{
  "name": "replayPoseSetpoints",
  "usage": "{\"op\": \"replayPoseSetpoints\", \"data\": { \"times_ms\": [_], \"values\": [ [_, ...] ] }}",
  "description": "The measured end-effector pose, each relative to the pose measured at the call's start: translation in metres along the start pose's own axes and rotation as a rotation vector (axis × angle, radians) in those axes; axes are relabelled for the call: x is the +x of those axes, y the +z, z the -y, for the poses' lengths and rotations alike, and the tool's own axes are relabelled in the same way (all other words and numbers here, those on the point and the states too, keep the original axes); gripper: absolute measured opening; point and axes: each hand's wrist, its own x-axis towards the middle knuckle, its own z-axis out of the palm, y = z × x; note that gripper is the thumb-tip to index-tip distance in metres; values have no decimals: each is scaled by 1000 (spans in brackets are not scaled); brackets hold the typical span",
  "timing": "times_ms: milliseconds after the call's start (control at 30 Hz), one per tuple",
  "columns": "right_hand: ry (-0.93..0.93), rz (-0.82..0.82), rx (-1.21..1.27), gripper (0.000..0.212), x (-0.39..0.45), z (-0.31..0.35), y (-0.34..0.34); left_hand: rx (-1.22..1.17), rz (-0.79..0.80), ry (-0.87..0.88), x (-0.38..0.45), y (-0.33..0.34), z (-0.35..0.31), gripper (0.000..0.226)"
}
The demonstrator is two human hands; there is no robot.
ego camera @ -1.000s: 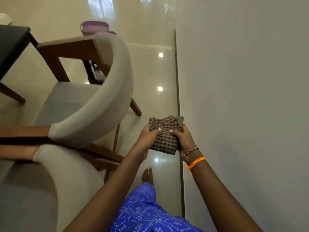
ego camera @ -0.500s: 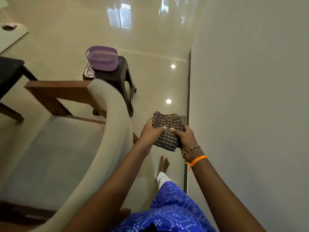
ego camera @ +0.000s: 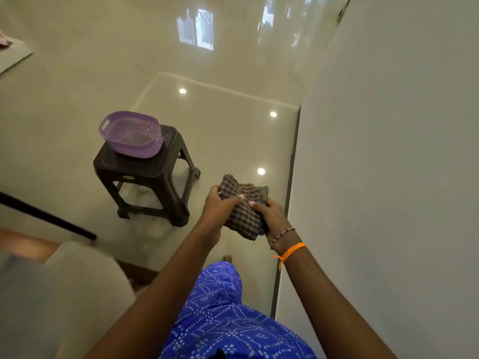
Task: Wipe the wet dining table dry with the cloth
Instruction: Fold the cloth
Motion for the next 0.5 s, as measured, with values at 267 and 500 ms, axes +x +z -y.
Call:
{"op": "replayPoseSetpoints", "data": {
  "times_ms": [267,500],
  "values": [
    [169,124,-173,18,173,90,56,-55,-116,-100,181,-4,-83,33],
    [327,202,-56,39,297,156,145,-95,-202,-86,304,-36,-169,49]
  ]
}}
